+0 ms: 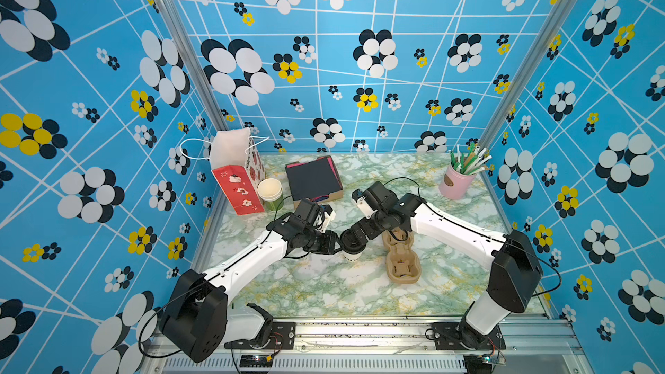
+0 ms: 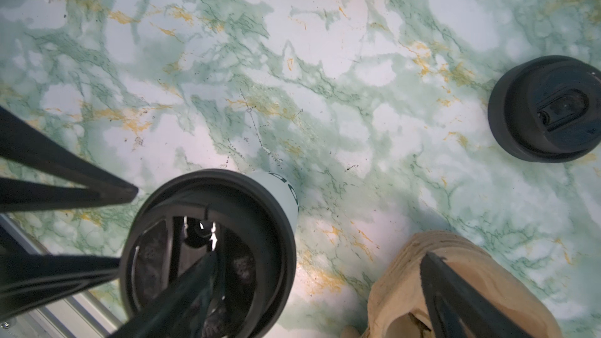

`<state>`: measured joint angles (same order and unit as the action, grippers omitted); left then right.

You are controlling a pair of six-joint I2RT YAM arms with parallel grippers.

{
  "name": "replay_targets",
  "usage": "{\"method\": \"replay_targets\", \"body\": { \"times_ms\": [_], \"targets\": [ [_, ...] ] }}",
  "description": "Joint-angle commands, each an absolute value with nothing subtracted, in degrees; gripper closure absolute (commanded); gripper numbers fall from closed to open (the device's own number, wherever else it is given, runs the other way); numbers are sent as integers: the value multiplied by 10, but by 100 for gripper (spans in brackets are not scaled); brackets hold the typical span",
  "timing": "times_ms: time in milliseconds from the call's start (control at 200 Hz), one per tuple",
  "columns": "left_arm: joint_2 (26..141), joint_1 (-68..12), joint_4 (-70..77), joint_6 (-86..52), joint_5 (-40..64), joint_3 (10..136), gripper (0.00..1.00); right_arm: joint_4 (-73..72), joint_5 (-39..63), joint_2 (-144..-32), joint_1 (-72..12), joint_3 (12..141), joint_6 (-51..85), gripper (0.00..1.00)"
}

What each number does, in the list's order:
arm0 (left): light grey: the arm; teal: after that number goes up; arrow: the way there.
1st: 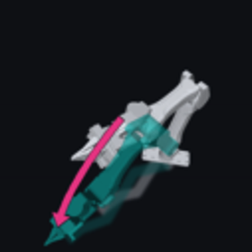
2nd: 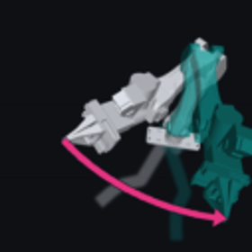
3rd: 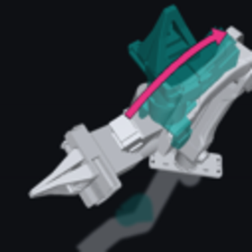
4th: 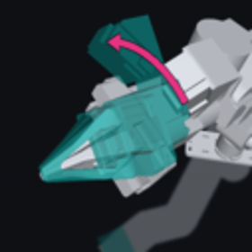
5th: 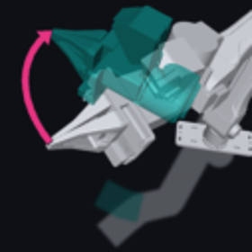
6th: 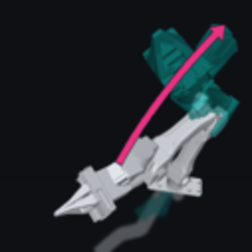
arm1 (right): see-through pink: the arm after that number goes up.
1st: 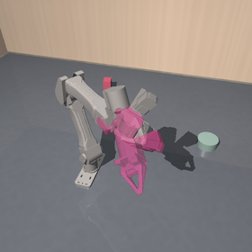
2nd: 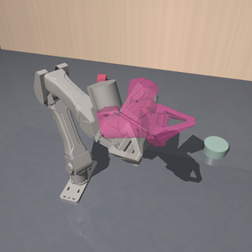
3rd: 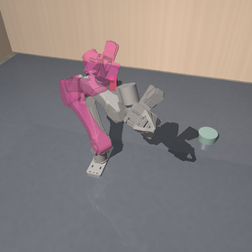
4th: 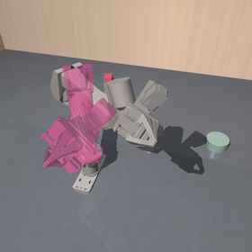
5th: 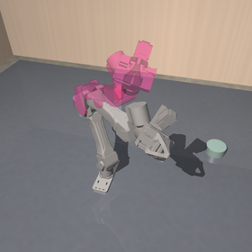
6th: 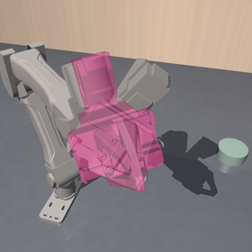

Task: Pack a coffee takeout order
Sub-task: Close the lid on the coffee cup.

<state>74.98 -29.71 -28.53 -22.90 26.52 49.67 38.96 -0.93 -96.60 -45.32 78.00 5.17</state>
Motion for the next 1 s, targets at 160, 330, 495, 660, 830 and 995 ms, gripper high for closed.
{"method": "replay_targets", "body": {
  "times_ms": [160, 330, 495, 660, 830, 995],
  "targets": [
    [677, -268, -330, -188, 217, 573, 38, 452, -19, -991, -451, 794, 39, 1],
    [655, -254, -314, -193, 224, 553, 32, 469, -33, -989, -446, 841, 17, 1],
    [644, -253, -318, -189, 222, 543, 28, 477, -24, -987, -446, 879, 5, 1],
    [637, -250, -310, -192, 219, 537, 26, 483, -15, -994, -446, 892, 2, 1],
    [632, -247, -312, -188, 214, 538, 24, 489, 21, -984, -446, 886, 3, 1],
    [626, -237, -315, -182, 206, 537, 18, 481, 42, -964, -456, 870, 0, 1]
  ]
}}
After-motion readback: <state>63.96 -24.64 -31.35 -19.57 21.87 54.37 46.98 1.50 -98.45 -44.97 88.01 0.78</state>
